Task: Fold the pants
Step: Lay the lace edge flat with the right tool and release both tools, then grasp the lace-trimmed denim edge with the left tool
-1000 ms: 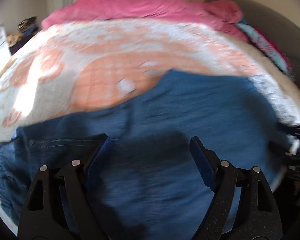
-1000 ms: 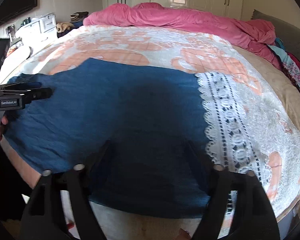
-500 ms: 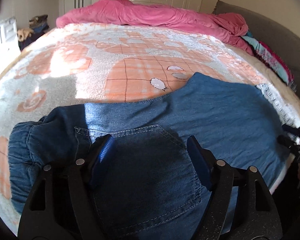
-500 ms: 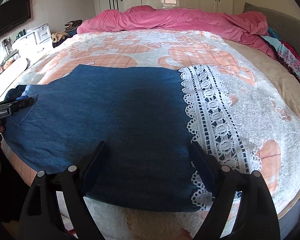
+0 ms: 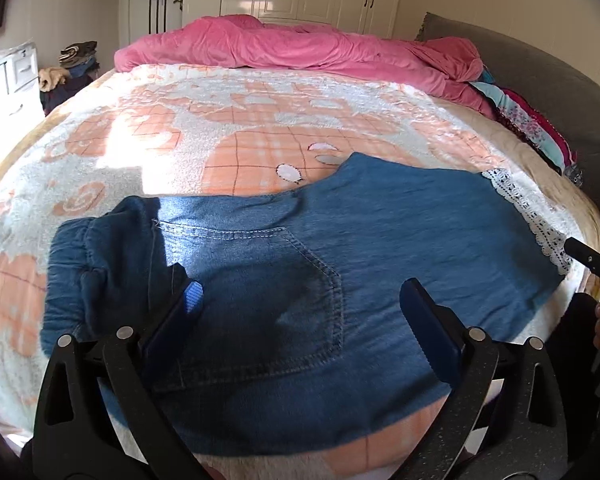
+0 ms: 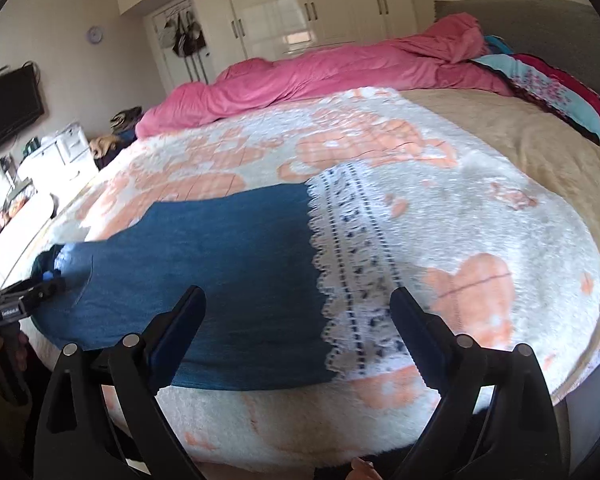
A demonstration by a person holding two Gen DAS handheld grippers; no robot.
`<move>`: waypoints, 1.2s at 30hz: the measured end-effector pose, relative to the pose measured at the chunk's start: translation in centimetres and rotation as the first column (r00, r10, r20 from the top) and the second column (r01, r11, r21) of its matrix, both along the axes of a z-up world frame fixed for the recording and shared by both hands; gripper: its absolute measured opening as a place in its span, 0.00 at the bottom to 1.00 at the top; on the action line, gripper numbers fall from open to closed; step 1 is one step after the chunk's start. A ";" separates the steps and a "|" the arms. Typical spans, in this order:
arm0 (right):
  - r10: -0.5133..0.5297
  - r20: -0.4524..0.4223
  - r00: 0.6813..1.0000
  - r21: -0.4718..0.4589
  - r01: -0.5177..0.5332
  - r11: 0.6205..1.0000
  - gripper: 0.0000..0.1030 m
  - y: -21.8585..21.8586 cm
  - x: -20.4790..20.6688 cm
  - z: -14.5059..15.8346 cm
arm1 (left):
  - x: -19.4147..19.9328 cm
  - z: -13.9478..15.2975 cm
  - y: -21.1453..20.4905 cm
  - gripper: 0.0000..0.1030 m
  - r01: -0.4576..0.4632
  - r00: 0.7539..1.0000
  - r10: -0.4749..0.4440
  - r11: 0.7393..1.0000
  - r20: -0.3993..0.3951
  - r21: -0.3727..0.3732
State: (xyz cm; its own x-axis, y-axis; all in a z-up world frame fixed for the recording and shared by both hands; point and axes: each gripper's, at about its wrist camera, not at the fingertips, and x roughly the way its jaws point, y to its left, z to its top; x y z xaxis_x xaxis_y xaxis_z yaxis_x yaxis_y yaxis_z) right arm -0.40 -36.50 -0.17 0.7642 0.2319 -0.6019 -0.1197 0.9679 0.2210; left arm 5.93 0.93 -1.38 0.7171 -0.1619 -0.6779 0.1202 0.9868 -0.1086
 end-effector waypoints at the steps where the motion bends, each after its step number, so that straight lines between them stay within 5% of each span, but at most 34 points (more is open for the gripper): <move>1: -0.021 0.002 1.000 0.010 0.021 1.000 0.90 -0.6 -0.2 0.2 | -0.1 0.2 -0.1 0.90 0.001 1.000 -0.001 1.000 0.000 -0.004; 8: -0.108 -0.040 0.993 0.078 0.111 0.991 0.93 -3.5 -1.5 -0.4 | -1.0 1.7 -1.9 0.91 0.037 0.999 -0.037 0.999 0.023 0.003; 22: -0.118 -0.115 0.986 0.138 0.133 0.981 0.93 -4.6 -1.2 -1.9 | 0.7 1.7 -9.6 0.91 0.222 0.975 -0.222 0.973 -0.013 0.068; 36: -0.109 -0.165 0.980 0.160 0.136 0.978 0.94 -4.1 -0.1 -3.2 | 9.8 2.4 -19.6 0.91 0.403 0.915 -0.397 0.907 -0.073 0.122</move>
